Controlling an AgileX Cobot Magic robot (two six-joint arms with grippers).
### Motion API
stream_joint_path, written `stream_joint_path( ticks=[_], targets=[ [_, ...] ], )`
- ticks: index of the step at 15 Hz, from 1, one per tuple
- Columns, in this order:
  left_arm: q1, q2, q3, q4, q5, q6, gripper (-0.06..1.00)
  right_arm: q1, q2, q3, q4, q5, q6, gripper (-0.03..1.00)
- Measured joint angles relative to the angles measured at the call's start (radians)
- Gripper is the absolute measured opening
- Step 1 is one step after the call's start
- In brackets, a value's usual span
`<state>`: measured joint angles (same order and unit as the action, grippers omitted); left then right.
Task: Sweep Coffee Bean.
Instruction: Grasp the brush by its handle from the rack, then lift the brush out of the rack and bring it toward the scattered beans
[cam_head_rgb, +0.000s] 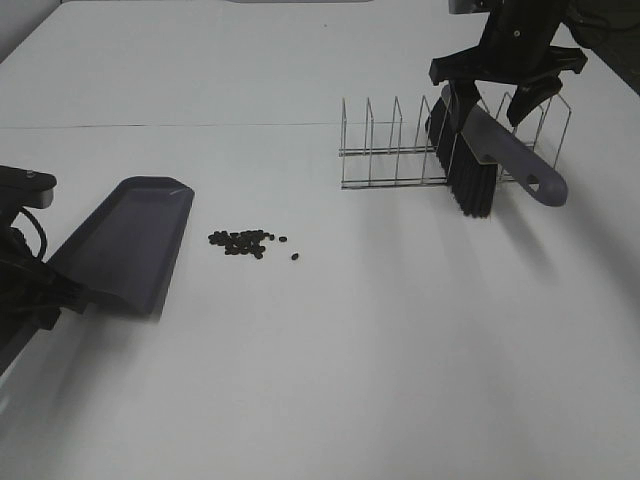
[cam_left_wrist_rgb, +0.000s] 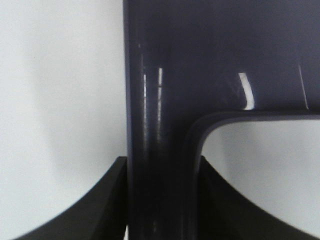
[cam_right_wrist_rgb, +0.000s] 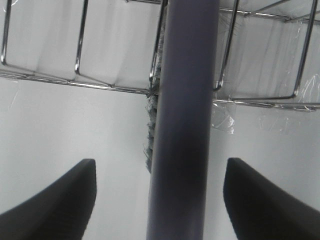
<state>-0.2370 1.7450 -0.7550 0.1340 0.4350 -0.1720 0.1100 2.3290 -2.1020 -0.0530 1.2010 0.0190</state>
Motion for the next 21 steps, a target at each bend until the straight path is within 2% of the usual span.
stream_joint_path(
  ticks=[5,13,15,17,21],
  targets=[
    [0.000,0.000,0.000,0.000,0.002,0.000,0.34,0.000,0.048,-0.001,-0.005,-0.094,0.039,0.66],
    [0.000,0.000,0.000,0.000,0.002,0.000,0.34,0.000,0.115,-0.001,-0.033,-0.120,0.076,0.61],
    [0.000,0.000,0.000,0.000,0.002,0.000,0.34,0.000,0.115,-0.001,-0.033,-0.120,0.078,0.53],
    [0.000,0.000,0.000,0.000,0.002,0.000,0.34,0.000,0.115,-0.001,-0.050,-0.118,0.108,0.36],
    [0.000,0.000,0.000,0.000,0.002,0.000,0.34,0.000,0.108,-0.001,-0.069,-0.096,0.134,0.35]
  ],
)
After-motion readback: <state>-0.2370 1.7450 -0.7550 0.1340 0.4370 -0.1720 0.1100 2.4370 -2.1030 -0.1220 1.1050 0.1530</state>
